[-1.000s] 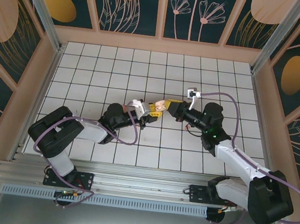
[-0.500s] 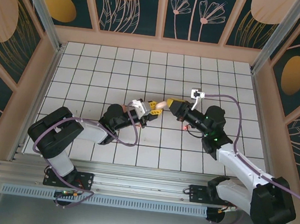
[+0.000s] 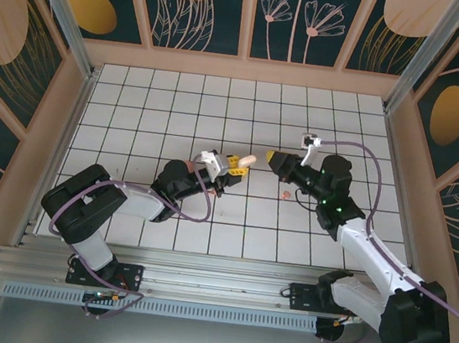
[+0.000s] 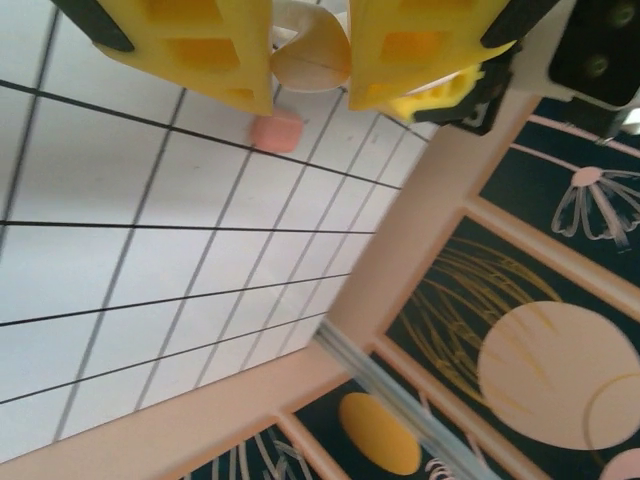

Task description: Insert wireless bluetooth earbuds into charging case

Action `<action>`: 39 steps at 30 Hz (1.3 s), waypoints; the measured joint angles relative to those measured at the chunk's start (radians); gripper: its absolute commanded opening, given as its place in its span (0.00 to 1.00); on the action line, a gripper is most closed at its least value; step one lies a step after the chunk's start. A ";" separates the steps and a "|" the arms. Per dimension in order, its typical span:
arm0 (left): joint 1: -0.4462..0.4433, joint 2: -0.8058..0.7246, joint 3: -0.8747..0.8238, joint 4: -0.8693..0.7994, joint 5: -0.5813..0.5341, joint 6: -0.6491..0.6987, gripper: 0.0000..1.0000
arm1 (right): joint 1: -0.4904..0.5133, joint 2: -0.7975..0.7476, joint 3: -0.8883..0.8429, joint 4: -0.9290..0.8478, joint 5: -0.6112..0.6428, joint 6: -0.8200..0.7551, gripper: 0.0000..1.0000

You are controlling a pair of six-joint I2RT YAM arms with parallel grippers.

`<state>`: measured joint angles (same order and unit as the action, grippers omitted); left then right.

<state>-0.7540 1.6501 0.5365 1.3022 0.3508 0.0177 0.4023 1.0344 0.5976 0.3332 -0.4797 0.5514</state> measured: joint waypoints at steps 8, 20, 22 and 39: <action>0.000 -0.066 -0.009 -0.104 -0.001 -0.053 0.14 | -0.027 0.079 0.064 -0.249 -0.018 -0.047 0.20; 0.000 -0.156 -0.027 -0.296 -0.023 -0.064 0.14 | -0.028 0.361 0.123 -0.464 -0.025 -0.056 0.18; 0.000 -0.155 -0.027 -0.320 -0.033 -0.073 0.14 | -0.014 0.311 0.123 -0.443 -0.041 -0.056 0.18; 0.000 -0.104 0.002 -0.364 -0.045 -0.106 0.13 | 0.114 0.200 0.200 -0.397 -0.171 -0.083 0.18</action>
<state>-0.7540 1.5459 0.5381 0.9379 0.3061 -0.0883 0.5167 1.2346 0.7975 -0.0639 -0.6506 0.4683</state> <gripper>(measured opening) 0.189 0.185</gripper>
